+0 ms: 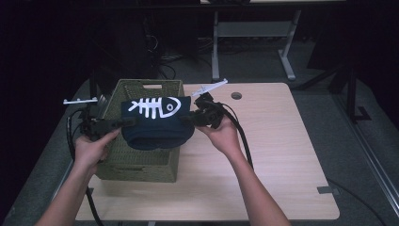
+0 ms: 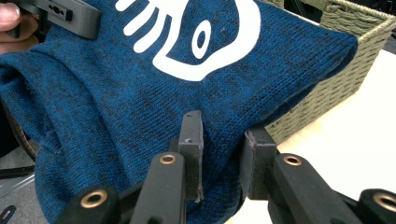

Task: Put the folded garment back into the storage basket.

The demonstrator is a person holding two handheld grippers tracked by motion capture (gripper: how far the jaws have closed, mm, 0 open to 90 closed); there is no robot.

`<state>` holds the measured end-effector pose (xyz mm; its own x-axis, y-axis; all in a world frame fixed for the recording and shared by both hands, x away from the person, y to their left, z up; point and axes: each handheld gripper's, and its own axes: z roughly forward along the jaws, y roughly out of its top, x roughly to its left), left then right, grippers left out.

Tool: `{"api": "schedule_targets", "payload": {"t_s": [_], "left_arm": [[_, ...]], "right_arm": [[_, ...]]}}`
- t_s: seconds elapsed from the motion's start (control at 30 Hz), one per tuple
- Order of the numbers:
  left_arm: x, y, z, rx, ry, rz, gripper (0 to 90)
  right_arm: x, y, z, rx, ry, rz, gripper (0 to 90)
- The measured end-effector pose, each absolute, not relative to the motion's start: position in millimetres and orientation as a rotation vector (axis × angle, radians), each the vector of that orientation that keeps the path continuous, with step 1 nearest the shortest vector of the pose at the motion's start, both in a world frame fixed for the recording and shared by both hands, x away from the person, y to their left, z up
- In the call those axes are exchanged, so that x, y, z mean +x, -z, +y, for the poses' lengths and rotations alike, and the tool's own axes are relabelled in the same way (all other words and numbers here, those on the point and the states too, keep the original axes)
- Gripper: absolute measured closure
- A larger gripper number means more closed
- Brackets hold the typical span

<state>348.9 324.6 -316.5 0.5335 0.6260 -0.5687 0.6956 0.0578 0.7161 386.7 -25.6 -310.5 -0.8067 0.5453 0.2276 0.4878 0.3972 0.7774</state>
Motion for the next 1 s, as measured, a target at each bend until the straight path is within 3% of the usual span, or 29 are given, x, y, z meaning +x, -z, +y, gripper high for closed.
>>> {"api": "schedule_targets", "payload": {"t_s": [1.0], "left_arm": [[350, 328, 372, 1.589, 0.053, 1.214, 69.1]], "right_arm": [[392, 314, 24, 0.927, -1.408, 2.586, 73.2]]}}
